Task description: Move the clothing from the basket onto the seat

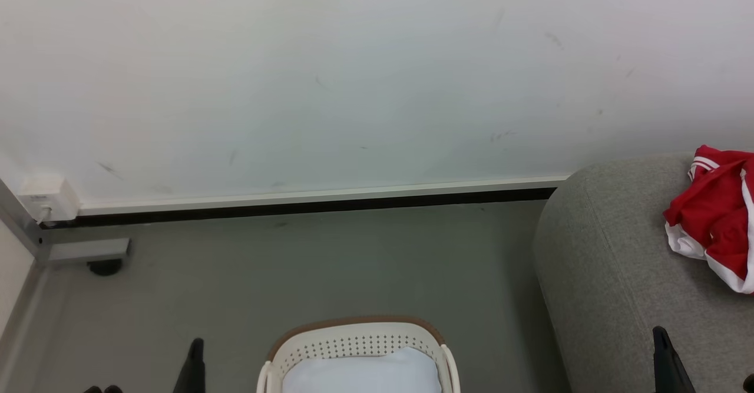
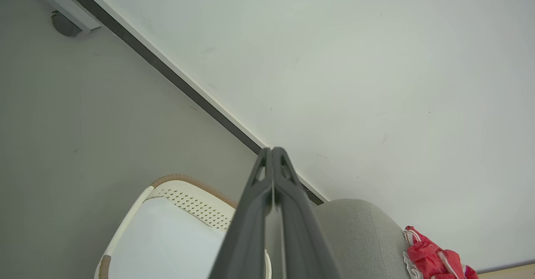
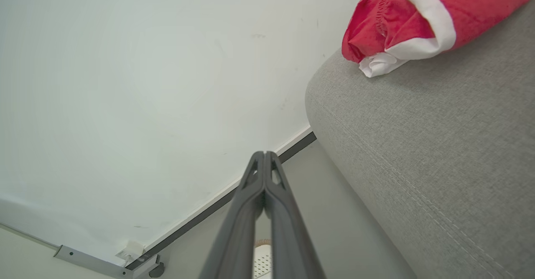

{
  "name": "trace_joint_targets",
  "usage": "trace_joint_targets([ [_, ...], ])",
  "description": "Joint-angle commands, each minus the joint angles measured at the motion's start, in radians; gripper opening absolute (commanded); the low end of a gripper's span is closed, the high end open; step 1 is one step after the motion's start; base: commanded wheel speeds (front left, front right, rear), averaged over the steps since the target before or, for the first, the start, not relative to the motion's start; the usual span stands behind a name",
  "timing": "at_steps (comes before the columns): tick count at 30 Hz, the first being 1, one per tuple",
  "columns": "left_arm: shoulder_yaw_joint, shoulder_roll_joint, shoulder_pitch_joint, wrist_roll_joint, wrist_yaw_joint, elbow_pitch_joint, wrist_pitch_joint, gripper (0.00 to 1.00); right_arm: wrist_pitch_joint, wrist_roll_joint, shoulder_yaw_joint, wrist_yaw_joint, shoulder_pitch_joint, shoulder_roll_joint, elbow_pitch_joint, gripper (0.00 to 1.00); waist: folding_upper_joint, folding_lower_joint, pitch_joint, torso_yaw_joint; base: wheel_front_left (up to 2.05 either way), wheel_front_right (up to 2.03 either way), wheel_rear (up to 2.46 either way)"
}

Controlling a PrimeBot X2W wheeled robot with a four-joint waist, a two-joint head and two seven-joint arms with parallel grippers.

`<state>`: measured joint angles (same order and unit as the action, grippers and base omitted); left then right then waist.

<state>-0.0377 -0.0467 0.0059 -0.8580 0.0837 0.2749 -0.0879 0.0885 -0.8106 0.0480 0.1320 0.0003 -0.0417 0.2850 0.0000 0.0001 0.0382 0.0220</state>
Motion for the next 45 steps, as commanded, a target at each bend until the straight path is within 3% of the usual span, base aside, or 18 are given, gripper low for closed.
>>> trace_joint_targets([
  [1,-0.008,-0.005,-0.023,-0.036,0.007,-0.015,0.006,0.00,-0.006,-0.029,0.007,-0.001,-0.030,-0.008,-0.017,0.00,0.0000,-0.0001,0.000,0.000,0.00,0.00,0.00],
  [45,-0.052,-0.006,-0.084,-0.479,0.033,-0.025,0.130,0.00,-0.130,-0.508,0.045,-0.002,-0.084,-0.011,-0.033,0.00,0.0000,-0.0001,-0.022,-0.012,0.00,0.00,0.00],
])
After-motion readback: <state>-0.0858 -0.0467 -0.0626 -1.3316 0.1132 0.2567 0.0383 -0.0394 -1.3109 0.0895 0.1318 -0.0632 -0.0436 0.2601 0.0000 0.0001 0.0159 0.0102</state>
